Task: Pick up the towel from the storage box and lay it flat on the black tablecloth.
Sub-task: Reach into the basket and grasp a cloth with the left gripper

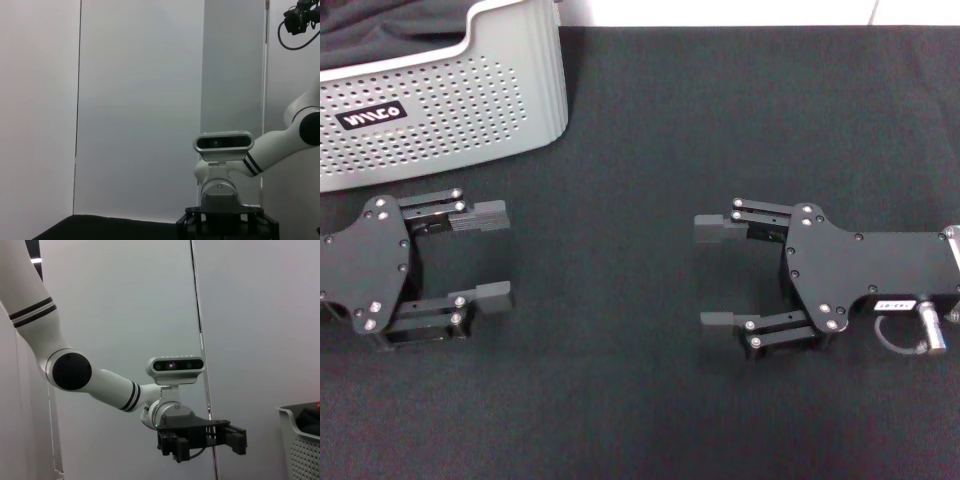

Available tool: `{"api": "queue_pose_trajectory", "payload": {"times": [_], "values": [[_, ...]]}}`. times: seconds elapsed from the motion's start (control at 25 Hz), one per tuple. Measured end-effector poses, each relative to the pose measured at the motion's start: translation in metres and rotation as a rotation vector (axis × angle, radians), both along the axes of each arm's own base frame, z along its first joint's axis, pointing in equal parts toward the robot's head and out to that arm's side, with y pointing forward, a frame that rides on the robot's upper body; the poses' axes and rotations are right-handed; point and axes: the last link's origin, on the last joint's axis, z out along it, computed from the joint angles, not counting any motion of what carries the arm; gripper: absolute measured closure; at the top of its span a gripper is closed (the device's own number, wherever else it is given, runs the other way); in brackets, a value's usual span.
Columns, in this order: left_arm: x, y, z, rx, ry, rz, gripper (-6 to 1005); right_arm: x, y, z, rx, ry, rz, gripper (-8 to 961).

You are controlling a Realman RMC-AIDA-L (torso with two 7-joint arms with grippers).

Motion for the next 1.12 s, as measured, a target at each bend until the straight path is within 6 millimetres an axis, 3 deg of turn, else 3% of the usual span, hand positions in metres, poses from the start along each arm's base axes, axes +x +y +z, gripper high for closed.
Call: {"api": "queue_pose_trajectory", "payload": {"times": [0.48,0.6,0.84,0.96,1.12], "values": [[0.004,0.004,0.002,0.016,-0.020,0.005,335,0.001,0.001,0.001,0.010,0.007,-0.011,98],[0.012,0.017,0.018,0.073,-0.060,0.045,343,0.001,0.003,0.000,0.022,-0.001,-0.020,98],[0.064,0.057,0.085,0.261,-0.021,0.097,360,0.005,0.007,-0.003,0.037,-0.022,-0.054,98],[0.099,0.080,0.106,0.448,0.183,0.114,368,0.011,0.005,-0.005,0.040,-0.029,-0.078,98],[0.132,0.096,0.120,0.641,0.450,0.103,379,0.020,0.003,-0.005,0.052,-0.028,-0.126,98]]}}
